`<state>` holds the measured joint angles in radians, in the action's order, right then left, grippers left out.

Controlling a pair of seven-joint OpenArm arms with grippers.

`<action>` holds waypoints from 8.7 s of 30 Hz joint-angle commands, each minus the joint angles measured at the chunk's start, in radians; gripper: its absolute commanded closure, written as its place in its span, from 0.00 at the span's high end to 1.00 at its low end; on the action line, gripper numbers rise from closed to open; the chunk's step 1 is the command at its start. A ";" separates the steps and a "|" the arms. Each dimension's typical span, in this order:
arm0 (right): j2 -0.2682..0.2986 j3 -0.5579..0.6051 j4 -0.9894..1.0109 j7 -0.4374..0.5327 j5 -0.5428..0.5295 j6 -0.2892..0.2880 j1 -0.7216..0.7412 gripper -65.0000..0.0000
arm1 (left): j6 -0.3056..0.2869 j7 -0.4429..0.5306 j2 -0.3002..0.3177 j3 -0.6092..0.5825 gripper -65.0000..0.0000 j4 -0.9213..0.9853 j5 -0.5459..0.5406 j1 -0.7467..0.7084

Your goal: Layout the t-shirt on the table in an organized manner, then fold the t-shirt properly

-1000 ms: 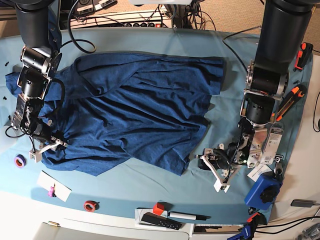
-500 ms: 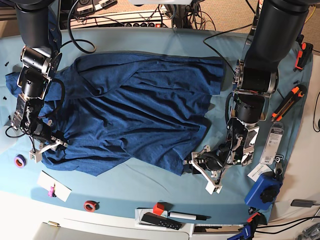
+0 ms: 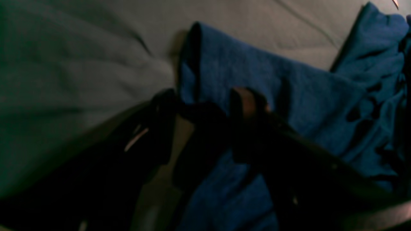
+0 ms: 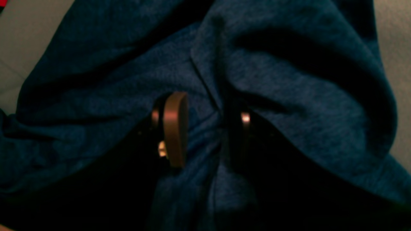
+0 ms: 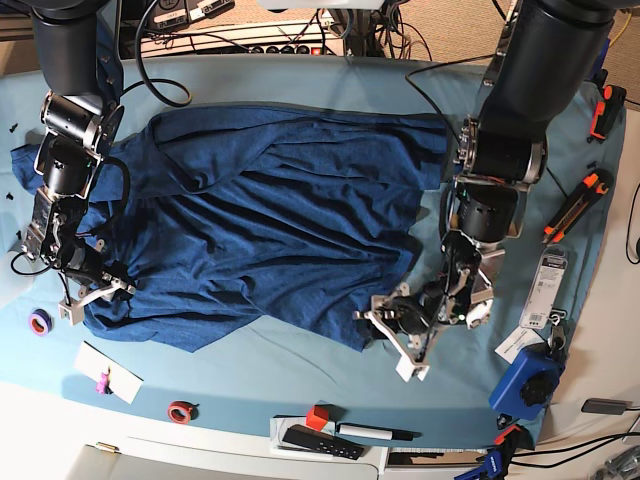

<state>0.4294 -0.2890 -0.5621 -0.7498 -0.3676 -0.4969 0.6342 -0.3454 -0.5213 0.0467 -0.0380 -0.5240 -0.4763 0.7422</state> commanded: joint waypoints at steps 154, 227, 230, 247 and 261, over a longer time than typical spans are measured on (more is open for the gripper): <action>-0.015 0.000 -0.098 0.689 0.409 0.013 -0.043 0.00 | -0.205 0.077 0.460 0.002 0.41 -0.066 -0.167 0.039; 0.031 0.000 -0.116 0.612 0.309 -0.158 -0.185 0.34 | -0.191 0.076 0.452 0.002 0.41 -0.066 -0.152 0.025; 0.029 0.000 -0.116 0.610 0.329 -0.158 -0.185 0.08 | -0.191 0.077 0.452 0.002 0.41 -0.066 -0.152 0.025; 0.123 -0.001 -0.153 0.581 0.368 -0.156 -0.185 0.00 | -0.191 0.076 0.452 0.002 0.41 -0.066 -0.152 0.025; 0.146 -0.001 -0.153 0.566 0.368 -0.174 -0.186 0.51 | -0.191 0.075 0.452 0.002 0.41 -0.066 -0.152 0.025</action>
<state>0.5507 -0.2867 -0.6960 -0.2054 0.0177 -0.6746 0.4232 -0.5289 -0.4706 0.4850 -0.0391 -0.5732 -0.6140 0.7296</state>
